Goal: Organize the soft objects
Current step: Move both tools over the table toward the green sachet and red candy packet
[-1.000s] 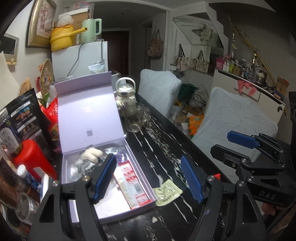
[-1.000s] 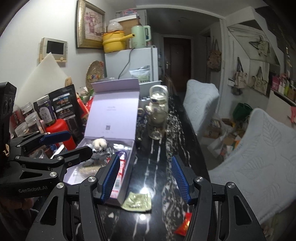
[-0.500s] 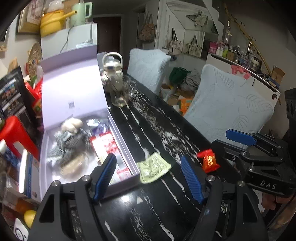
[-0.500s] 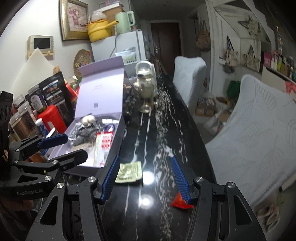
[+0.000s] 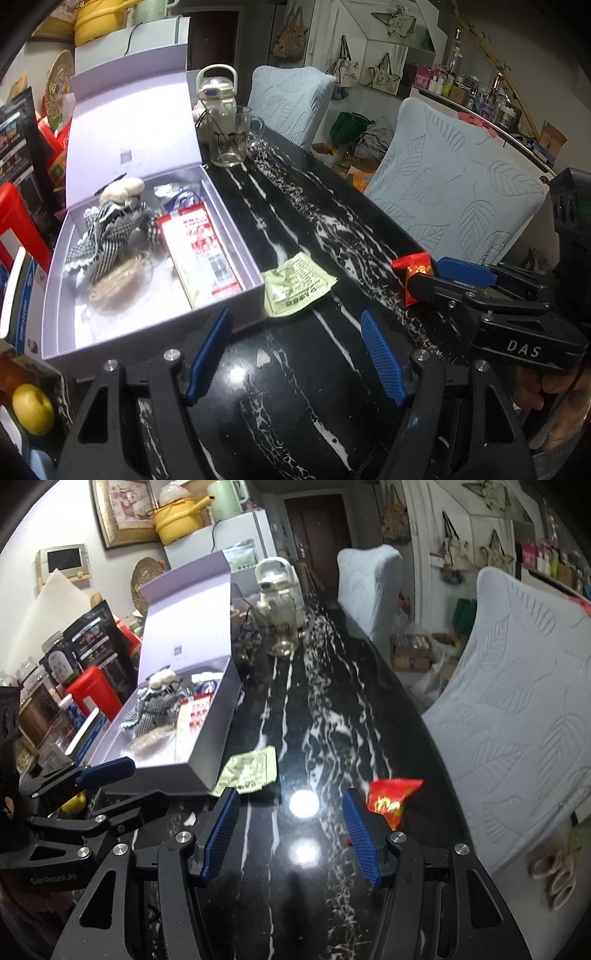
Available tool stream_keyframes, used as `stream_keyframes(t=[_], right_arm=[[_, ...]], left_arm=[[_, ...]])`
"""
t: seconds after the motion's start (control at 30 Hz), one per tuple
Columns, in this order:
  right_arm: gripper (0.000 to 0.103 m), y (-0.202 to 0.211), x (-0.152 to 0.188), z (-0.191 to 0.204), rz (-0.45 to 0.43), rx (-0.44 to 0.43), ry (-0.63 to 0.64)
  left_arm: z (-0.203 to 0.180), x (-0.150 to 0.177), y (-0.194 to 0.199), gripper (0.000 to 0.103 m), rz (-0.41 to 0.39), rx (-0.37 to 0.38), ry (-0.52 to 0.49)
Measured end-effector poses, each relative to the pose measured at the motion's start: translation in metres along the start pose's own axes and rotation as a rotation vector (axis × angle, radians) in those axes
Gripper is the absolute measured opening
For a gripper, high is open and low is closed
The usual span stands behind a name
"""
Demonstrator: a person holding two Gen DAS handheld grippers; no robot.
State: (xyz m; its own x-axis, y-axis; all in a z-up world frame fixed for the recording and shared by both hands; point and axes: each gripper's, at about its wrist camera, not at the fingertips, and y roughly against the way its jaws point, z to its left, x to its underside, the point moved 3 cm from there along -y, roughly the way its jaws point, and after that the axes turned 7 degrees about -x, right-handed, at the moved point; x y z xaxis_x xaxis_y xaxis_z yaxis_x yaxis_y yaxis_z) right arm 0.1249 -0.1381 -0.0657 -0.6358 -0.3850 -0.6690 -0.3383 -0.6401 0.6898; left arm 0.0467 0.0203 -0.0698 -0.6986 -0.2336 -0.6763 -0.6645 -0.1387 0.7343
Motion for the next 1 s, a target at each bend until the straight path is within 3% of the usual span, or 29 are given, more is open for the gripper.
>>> stream_keyframes(t=[0.4,0.77,0.9,0.97,1.0], right_arm=[[0.057,-0.050,0.006,0.003,0.080,-0.047,-0.035],[0.046,-0.100,-0.005,0.005,0.136,-0.080,-0.070],[0.020,-0.109,-0.006,0.007,0.142,-0.058,-0.054],[0.016,-0.107,-0.006,0.006,0.128,-0.066,-0.059],[0.008,-0.105,-0.006,0.005,0.118,-0.062,-0.060]], left_arm=[[0.024,0.010,-0.004,0.072,0.004,-0.042,0.044],[0.040,0.005,-0.011,0.072,0.006,-0.051,0.069],[0.040,0.004,-0.014,0.072,0.013,-0.053,0.069],[0.040,0.004,-0.014,0.072,0.012,-0.053,0.066],[0.039,0.004,-0.014,0.072,0.011,-0.053,0.066]])
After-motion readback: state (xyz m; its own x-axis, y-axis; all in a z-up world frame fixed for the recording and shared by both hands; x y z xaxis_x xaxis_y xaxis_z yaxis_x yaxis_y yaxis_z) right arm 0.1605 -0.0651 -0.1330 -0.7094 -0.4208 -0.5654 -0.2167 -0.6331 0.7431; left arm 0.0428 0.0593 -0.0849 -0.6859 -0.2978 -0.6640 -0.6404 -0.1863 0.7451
